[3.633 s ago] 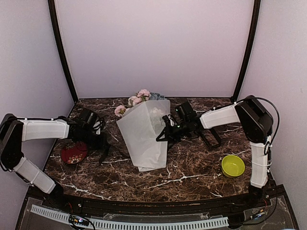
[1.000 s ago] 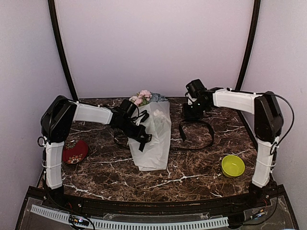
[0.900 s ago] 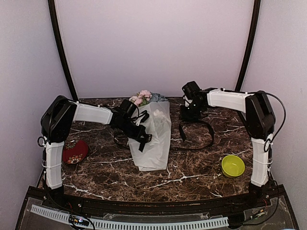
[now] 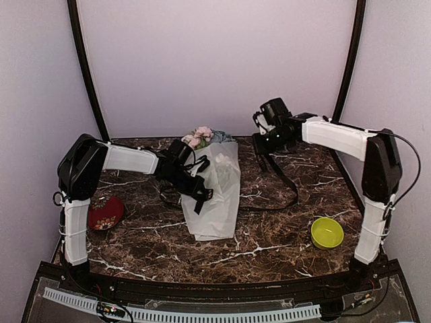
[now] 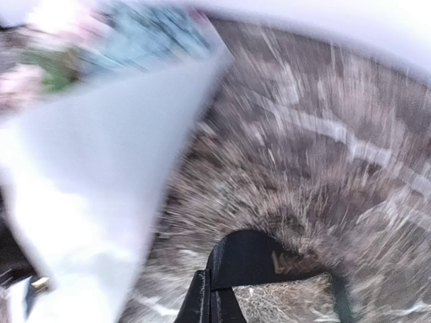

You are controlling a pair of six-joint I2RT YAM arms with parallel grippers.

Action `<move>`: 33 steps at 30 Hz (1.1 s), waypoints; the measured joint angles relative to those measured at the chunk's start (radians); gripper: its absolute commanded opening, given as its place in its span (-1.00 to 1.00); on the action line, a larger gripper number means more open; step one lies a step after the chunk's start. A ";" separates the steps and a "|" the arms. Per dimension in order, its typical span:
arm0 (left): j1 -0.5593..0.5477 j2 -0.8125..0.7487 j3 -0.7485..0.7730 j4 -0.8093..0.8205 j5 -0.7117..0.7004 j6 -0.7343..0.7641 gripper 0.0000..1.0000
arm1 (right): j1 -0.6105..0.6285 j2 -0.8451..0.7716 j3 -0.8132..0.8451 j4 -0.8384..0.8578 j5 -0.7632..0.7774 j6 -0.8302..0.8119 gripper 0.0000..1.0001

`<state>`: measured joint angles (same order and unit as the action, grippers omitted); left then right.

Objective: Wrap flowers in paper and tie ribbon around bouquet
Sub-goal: Pick up the right side of the ribbon from the center of the board, then place the right side of the ribbon on the folded bouquet.

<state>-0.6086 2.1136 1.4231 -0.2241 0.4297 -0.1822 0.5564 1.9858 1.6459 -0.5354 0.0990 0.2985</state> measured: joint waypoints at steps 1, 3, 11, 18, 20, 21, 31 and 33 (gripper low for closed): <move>0.000 0.000 0.002 -0.003 0.000 0.002 -1.00 | 0.011 -0.058 -0.003 0.008 -0.011 -0.040 -1.00; 0.000 0.000 0.003 -0.005 0.000 0.005 -1.00 | 0.058 -0.185 -0.002 0.038 -0.045 -0.130 -1.00; 0.000 0.001 0.003 -0.010 -0.003 0.015 -1.00 | 0.309 -0.343 0.143 0.065 -0.415 -0.367 -1.00; 0.000 0.002 0.011 -0.024 -0.008 0.020 -1.00 | 0.312 -0.280 0.194 0.208 -0.724 -0.359 -1.00; 0.000 0.002 0.018 -0.037 -0.015 0.022 -1.00 | 0.312 -0.270 0.176 0.298 -0.763 -0.327 -1.00; 0.000 0.002 0.020 -0.040 -0.019 0.023 -1.00 | 0.312 -0.262 0.164 0.343 -0.777 -0.307 -1.00; 0.000 0.002 0.023 -0.045 -0.026 0.023 -1.00 | 0.259 -0.063 -0.003 0.624 -0.841 0.003 -1.00; 0.000 0.002 0.023 -0.045 -0.027 0.023 -1.00 | 0.233 -0.009 -0.061 0.650 -0.824 0.071 -1.00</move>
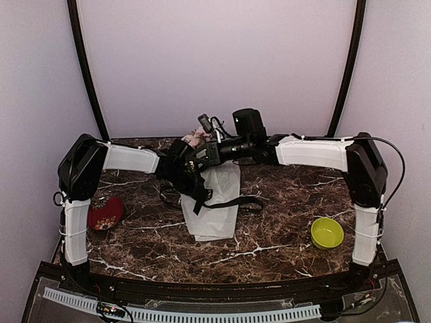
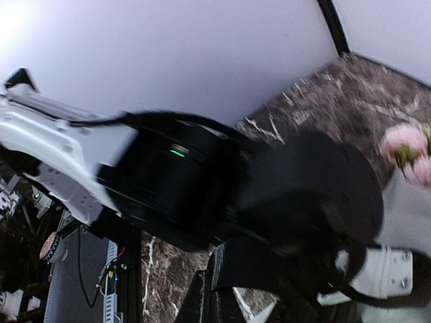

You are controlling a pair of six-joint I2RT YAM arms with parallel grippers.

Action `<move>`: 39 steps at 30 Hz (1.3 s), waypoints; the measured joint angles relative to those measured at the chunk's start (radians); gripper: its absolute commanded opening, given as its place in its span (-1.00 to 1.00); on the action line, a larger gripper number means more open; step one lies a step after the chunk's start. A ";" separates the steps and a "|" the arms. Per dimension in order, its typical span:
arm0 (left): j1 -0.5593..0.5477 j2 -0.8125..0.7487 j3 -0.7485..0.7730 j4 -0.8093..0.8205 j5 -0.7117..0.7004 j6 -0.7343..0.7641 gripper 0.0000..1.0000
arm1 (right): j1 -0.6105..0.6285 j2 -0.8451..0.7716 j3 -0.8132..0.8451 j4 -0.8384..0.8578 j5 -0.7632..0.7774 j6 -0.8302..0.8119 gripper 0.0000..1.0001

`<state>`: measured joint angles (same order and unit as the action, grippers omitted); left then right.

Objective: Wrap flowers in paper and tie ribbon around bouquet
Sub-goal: Place the right side of the ribbon on the folded bouquet.

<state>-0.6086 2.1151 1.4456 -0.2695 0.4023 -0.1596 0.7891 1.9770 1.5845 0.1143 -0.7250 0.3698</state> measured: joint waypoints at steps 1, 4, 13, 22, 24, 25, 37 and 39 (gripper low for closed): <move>0.000 0.000 0.000 0.000 -0.002 0.000 -1.00 | -0.009 0.022 -0.014 0.000 0.014 0.021 -1.00; 0.000 -0.001 0.000 -0.002 -0.008 0.000 -1.00 | -0.035 0.087 -0.031 -0.021 0.074 0.074 -1.00; 0.003 -0.034 0.000 -0.029 -0.084 0.009 -1.00 | -0.101 0.111 -0.066 -0.023 0.174 0.170 -1.00; 0.068 -0.116 0.000 -0.044 -0.163 0.018 -1.00 | -0.128 0.219 0.003 -0.067 0.227 0.190 -1.00; 0.081 -0.138 0.000 -0.045 -0.187 0.024 -1.00 | -0.128 0.236 0.034 -0.083 0.233 0.190 -1.00; 0.087 -0.150 0.000 -0.046 -0.201 0.028 -1.00 | -0.128 0.244 0.051 -0.091 0.236 0.189 -1.00; 0.118 -0.294 -0.024 -0.050 -0.378 0.134 -1.00 | -0.128 0.361 0.224 -0.131 0.238 0.194 -1.00; 0.122 -0.363 -0.065 -0.029 -0.396 0.170 -1.00 | -0.128 0.381 0.241 -0.134 0.232 0.199 -1.00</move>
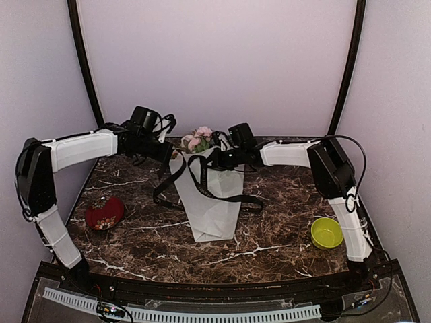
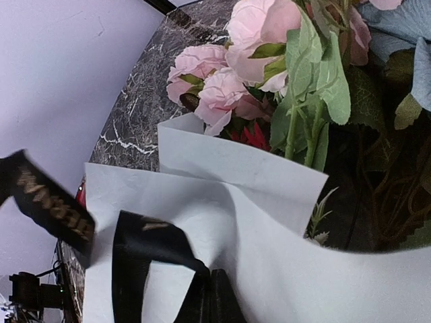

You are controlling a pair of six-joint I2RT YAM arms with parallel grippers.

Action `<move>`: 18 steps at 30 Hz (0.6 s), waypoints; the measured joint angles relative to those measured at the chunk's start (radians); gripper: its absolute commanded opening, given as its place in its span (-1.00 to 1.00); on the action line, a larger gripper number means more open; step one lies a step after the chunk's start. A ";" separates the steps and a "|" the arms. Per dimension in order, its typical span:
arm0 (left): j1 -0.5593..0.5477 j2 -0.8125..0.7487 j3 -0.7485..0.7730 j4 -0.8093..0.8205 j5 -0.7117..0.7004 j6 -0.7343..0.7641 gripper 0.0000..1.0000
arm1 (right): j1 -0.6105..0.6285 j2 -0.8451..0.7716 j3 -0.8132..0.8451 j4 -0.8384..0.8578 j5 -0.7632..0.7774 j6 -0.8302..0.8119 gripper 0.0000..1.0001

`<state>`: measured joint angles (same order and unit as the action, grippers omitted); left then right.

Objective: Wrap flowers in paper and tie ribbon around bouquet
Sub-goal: Place the right side of the ribbon on the folded bouquet.

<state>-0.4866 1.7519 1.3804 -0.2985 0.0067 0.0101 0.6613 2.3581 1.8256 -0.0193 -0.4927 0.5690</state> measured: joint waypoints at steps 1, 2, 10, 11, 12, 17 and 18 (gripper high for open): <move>0.003 -0.042 -0.029 0.027 0.003 0.020 -1.00 | 0.002 0.008 0.009 -0.003 -0.002 0.003 -1.00; 0.004 -0.087 -0.060 0.050 0.015 0.041 -1.00 | 0.004 0.015 0.018 -0.006 -0.004 0.008 -1.00; -0.110 -0.303 -0.211 0.219 0.326 0.261 -1.00 | 0.034 0.081 0.131 -0.031 -0.019 0.017 -1.00; -0.128 -0.295 -0.211 0.238 0.375 0.267 -1.00 | 0.039 0.083 0.131 -0.033 -0.023 0.017 -1.00; -0.136 -0.283 -0.212 0.255 0.405 0.267 -1.00 | 0.043 0.084 0.131 -0.037 -0.026 0.018 -1.00; -0.124 -0.131 -0.141 0.303 0.482 0.219 -1.00 | 0.048 0.083 0.125 -0.029 -0.031 0.024 -0.73; -0.116 -0.071 -0.099 0.310 0.496 0.183 -1.00 | 0.048 0.082 0.119 -0.027 -0.034 0.031 -0.70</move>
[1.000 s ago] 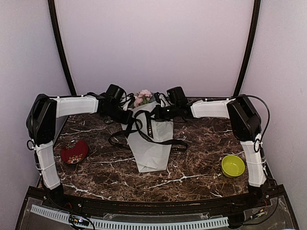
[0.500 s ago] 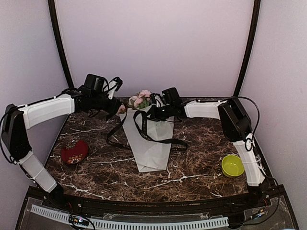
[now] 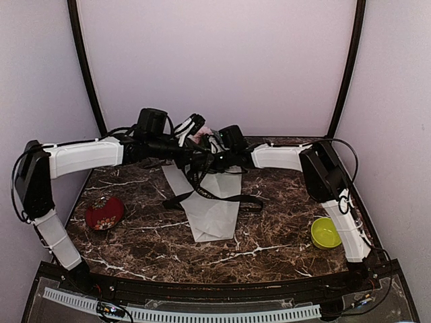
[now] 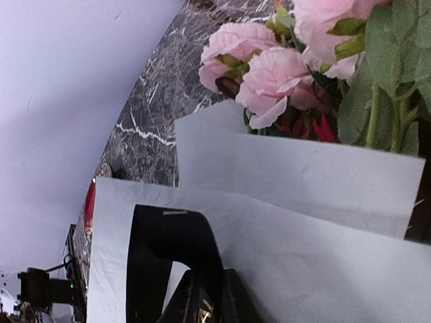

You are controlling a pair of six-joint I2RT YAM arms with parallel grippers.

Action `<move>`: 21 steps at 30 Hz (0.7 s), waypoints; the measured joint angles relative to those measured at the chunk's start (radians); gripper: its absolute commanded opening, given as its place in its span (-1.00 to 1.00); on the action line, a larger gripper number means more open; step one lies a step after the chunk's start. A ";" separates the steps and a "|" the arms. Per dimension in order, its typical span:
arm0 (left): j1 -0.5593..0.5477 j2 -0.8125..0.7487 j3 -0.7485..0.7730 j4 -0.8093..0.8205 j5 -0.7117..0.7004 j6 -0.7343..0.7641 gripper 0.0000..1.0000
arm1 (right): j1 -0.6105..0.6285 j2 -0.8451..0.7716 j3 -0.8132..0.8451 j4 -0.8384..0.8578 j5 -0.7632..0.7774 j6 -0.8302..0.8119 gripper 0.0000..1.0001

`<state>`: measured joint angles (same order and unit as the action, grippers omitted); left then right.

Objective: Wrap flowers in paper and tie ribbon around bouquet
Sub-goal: Place the right side of the ribbon on the folded bouquet.

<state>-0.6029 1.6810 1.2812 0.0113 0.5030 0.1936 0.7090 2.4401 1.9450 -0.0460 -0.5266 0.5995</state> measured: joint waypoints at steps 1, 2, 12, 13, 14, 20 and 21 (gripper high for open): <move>0.010 0.045 0.024 0.011 0.016 -0.032 -1.00 | 0.000 -0.002 -0.008 0.006 -0.004 0.005 -0.69; 0.024 0.087 0.037 0.032 0.037 -0.077 -1.00 | 0.000 -0.004 -0.018 0.011 -0.006 0.016 -0.69; 0.138 0.214 -0.063 0.166 0.051 -0.346 -1.00 | -0.007 -0.082 -0.170 0.122 0.011 0.164 -0.58; 0.133 0.216 -0.063 0.174 0.046 -0.352 -1.00 | -0.007 -0.085 -0.173 0.124 0.016 0.171 -0.58; 0.131 0.219 -0.063 0.182 0.038 -0.357 -1.00 | -0.007 -0.089 -0.179 0.124 0.024 0.179 -0.57; 0.122 0.256 -0.063 0.198 0.008 -0.367 -1.00 | -0.007 -0.155 -0.242 0.097 0.119 0.200 -0.27; 0.122 0.263 -0.063 0.198 0.002 -0.367 -1.00 | -0.007 -0.171 -0.253 0.093 0.139 0.200 -0.24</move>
<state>-0.4805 1.9442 1.2186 0.2092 0.5049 -0.1738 0.7021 2.2688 1.6917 0.0467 -0.3878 0.7998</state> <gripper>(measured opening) 0.006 0.320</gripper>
